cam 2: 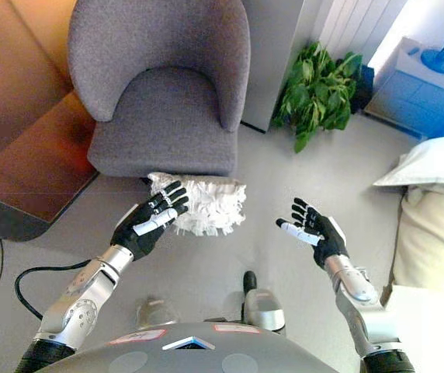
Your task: Pick up the pillow and put it on the sofa.
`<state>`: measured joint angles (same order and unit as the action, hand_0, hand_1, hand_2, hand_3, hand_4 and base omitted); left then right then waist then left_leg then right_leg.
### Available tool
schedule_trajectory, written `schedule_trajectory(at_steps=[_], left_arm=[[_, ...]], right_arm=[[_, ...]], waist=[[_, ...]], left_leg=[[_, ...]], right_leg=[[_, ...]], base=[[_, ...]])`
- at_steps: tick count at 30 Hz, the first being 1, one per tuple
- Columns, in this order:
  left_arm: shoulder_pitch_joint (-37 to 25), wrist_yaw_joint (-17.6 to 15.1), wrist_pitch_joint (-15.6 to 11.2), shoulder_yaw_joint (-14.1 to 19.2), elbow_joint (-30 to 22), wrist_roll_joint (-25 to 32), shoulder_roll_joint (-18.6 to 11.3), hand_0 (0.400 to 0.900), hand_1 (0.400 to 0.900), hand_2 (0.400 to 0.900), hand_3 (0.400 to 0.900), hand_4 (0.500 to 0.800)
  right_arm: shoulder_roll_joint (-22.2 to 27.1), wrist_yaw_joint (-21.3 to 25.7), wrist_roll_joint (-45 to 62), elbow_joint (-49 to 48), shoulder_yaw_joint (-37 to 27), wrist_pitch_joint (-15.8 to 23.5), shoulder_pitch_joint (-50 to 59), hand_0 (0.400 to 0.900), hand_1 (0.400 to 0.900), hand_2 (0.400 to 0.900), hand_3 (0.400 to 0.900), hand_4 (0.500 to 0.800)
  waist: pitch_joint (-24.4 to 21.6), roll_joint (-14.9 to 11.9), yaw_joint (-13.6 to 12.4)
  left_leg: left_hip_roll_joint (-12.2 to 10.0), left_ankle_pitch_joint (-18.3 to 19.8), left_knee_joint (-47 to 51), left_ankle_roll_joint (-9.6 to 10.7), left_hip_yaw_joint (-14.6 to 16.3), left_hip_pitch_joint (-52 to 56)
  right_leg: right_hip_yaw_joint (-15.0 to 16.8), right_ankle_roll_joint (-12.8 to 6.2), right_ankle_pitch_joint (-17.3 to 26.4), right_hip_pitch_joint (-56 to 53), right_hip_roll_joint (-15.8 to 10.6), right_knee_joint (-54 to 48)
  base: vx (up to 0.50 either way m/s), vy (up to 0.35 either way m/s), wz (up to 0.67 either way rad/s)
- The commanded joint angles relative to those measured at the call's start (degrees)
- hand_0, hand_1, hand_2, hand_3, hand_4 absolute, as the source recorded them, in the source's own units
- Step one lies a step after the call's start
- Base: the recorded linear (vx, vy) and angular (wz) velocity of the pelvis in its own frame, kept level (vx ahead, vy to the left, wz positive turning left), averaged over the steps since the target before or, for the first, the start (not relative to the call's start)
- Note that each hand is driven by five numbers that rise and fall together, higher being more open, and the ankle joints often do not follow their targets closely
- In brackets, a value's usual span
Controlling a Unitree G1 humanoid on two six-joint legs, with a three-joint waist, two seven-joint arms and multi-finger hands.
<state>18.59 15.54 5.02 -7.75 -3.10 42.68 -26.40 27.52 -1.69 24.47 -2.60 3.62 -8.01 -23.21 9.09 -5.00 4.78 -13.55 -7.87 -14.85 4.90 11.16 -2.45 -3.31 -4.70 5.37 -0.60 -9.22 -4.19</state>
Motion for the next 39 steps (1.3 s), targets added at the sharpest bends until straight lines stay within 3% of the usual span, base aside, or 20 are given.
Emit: schedule_trajectory(at_steps=[1, 4, 8, 12, 14, 17, 19, 22, 24, 25, 27, 29, 32, 36, 39], left_arm=[[-1.5, 2.6, -6.5, 3.0, -8.1, 3.8, -0.5, 0.9, 0.9, 0.9, 0.9, 0.8], [-1.0, 3.3, -7.9, 2.0, -7.6, 3.7, 0.1, 0.9, 0.9, 0.9, 0.9, 0.8], [0.7, 4.8, -9.3, 1.8, -6.8, 3.6, 0.7, 0.9, 0.9, 0.9, 0.9, 0.8], [0.1, 4.4, -9.7, 1.9, -6.7, 4.1, -0.2, 0.9, 0.9, 0.9, 0.9, 0.8], [-0.4, 4.1, -9.0, 2.6, -6.7, 4.9, -1.5, 0.9, 0.9, 0.9, 0.9, 0.8], [-1.3, 5.1, -9.1, 2.7, -6.9, 3.7, -2.7, 0.9, 0.9, 0.9, 0.9, 0.8], [-2.1, 4.3, -7.7, 2.6, -7.1, 3.9, -3.3, 0.9, 0.9, 0.9, 0.9, 0.8], [-2.8, 4.4, -7.7, 1.3, -6.4, 3.3, -4.4, 0.9, 0.9, 0.9, 0.9, 0.8], [-2.9, 3.9, -7.4, 0.9, -6.3, 2.5, -3.9, 0.9, 0.9, 0.9, 0.9, 0.8], [-3.4, 2.8, -7.1, 0.6, -6.1, 2.1, -3.6, 0.9, 0.9, 0.9, 0.9, 0.8], [-4.0, 1.7, -5.6, 1.1, -5.8, 2.1, -3.5, 0.9, 0.9, 0.9, 0.9, 0.8], [-4.2, 0.6, -4.3, 1.5, -5.6, 1.3, -3.7, 0.9, 0.9, 0.9, 0.9, 0.8], [-5.0, -0.7, -3.8, 1.4, -4.5, 0.9, -4.7, 0.9, 0.9, 0.9, 0.9, 0.8], [-5.2, -2.7, -3.5, 1.3, -4.8, 1.1, -6.3, 0.9, 0.9, 0.9, 0.9, 0.8], [-6.4, -2.8, -3.3, 1.4, -5.2, 2.2, -7.4, 0.9, 0.9, 0.9, 0.9, 0.8]], right_arm=[[2.6, 0.4, 0.3, -5.7, -2.6, 6.4, 0.9, 0.9, 0.9, 0.9, 0.9, 0.8], [2.6, 0.3, -0.8, -5.5, -2.5, 7.4, 0.5, 0.9, 0.9, 0.9, 0.9, 0.8], [3.5, -0.7, -0.2, -5.3, -3.8, 8.2, -1.0, 0.9, 0.9, 0.9, 0.9, 0.8], [3.8, -1.1, 0.2, -5.5, -4.1, 7.7, -0.5, 0.9, 0.9, 0.9, 0.9, 0.8], [3.2, -2.0, 2.1, -6.7, -4.6, 6.6, -0.6, 0.9, 0.9, 0.9, 0.9, 0.8], [1.5, -3.6, 0.4, -7.6, -3.5, 6.7, 0.1, 0.9, 0.9, 0.9, 0.9, 0.8], [0.9, -2.1, 0.8, -7.9, -2.7, 5.7, 1.0, 0.9, 0.9, 0.9, 0.9, 0.8], [-0.5, -0.6, 1.0, -8.6, -1.7, 6.3, 1.2, 0.9, 0.9, 0.9, 0.9, 0.8], [-1.5, -0.2, -0.1, -9.0, -0.8, 6.9, 1.0, 0.9, 0.9, 0.9, 0.9, 0.8], [-2.3, -0.3, -1.9, -8.5, 0.2, 7.6, 1.3, 0.9, 0.9, 0.9, 0.9, 0.8], [-2.3, -0.4, -4.7, -8.1, 1.1, 8.2, 1.4, 0.9, 0.9, 0.9, 0.9, 0.8], [-1.8, -0.8, -5.2, -7.7, 1.1, 8.1, 1.1, 0.9, 0.9, 0.9, 0.9, 0.8], [-0.4, -2.0, -6.3, -7.1, 0.9, 8.3, 1.0, 0.9, 0.9, 0.9, 0.9, 0.8], [2.1, -3.7, -10.1, -6.8, 1.1, 7.0, 2.0, 0.9, 0.9, 0.9, 0.9, 0.8], [4.6, -2.9, -16.4, -6.3, 1.1, 7.0, 3.7, 0.9, 0.9, 0.9, 0.9, 0.8]], waist=[[-0.7, 2.2, -2.2], [-0.4, 2.7, -3.8], [-0.3, 2.7, -5.4], [-0.4, 2.5, -5.5], [-0.6, 1.6, -6.1], [-1.7, 0.2, -6.6], [-2.5, 0.0, -6.8], [-3.7, 0.1, -6.8], [-4.2, 2.0, -6.3], [-4.1, 2.5, -5.8], [-4.3, 2.9, -5.6], [-4.2, 2.8, -5.5], [-3.9, 2.0, -5.0], [-3.3, 0.2, -4.4], [-2.7, -0.3, -4.1]], left_leg=[[-0.3, -2.3, 6.2, 1.5, -1.8, -3.6], [0.5, -5.8, 14.4, 2.2, -2.6, -5.8], [-0.2, -8.4, 18.1, 3.2, 0.5, -10.7], [-0.2, -3.9, 16.3, 1.2, 3.2, -10.8], [0.6, -2.3, 13.2, -0.1, 2.2, -11.0], [2.7, 0.1, 12.4, -2.7, 1.4, -9.4], [4.2, 1.5, 12.7, -3.9, 1.6, -8.0], [7.2, 3.5, 14.4, -6.1, 2.8, -5.2], [7.0, 5.0, 15.2, -7.0, 3.1, -2.6], [7.3, 5.7, 16.0, -7.3, 3.5, -0.6], [7.6, 5.7, 16.8, -6.8, 3.6, 1.6], [7.7, 5.9, 17.0, -6.2, 3.4, 2.8], [7.0, 6.7, 15.6, -4.5, 2.8, 3.7], [5.3, 10.1, 11.4, -1.9, 2.2, 4.2], [1.9, 12.7, 6.5, -0.2, 0.3, 3.3]], right_leg=[[-1.7, 0.82, -6.1, -4.9, 5.7, 3.4], [-0.2, 0.31, -7.9, -8.6, 6.2, 2.3], [0.2, 0.33, -9.9, -13.7, 5.8, 1.1], [-1.1, -0.61, -12.2, -14.1, 3.6, 4.3], [-2.5, -2.26, -13.4, -15.6, 1.5, 6.8], [-3.2, -5.77, -9.0, -13.2, -2.0, 12.3], [-4.2, -6.66, -6.2, -11.6, -3.5, 16.1], [-5.4, -7.9, -0.3, -7.8, -4.0, 26.9], [-6.0, -7.0, 1.2, -1.1, -4.6, 35.8], [-6.6, -6.3, 0.3, 2.9, -6.0, 39.8], [-8.6, -5.23, -1.7, 4.5, -6.5, 37.8], [-10.2, -5.23, -0.9, 3.7, -7.2, 32.3], [-10.8, -6.77, 5.0, 3.8, -11.0, 22.8], [-9.8, -10.21, 14.1, 5.3, -17.4, 8.4], [-7.4, -10.3, 15.9, 6.1, -18.2, 5.2]], base=[[0.23, 0.15, -0.27], [0.34, 0.14, -0.46], [0.42, 0.141, -0.35], [0.44, 0.184, -0.32], [0.42, 0.157, -0.3], [0.36, 0.169, -0.16], [0.33, 0.195, -0.11], [0.31, 0.216, -0.06], [0.28, 0.26, -0.02], [0.26, 0.195, 0.0], [0.27, 0.063, 0.01], [0.23, -0.11, 0.09], [0.22, -0.23, 0.16], [0.23, -0.31, 0.24], [0.22, -0.305, 0.46]])
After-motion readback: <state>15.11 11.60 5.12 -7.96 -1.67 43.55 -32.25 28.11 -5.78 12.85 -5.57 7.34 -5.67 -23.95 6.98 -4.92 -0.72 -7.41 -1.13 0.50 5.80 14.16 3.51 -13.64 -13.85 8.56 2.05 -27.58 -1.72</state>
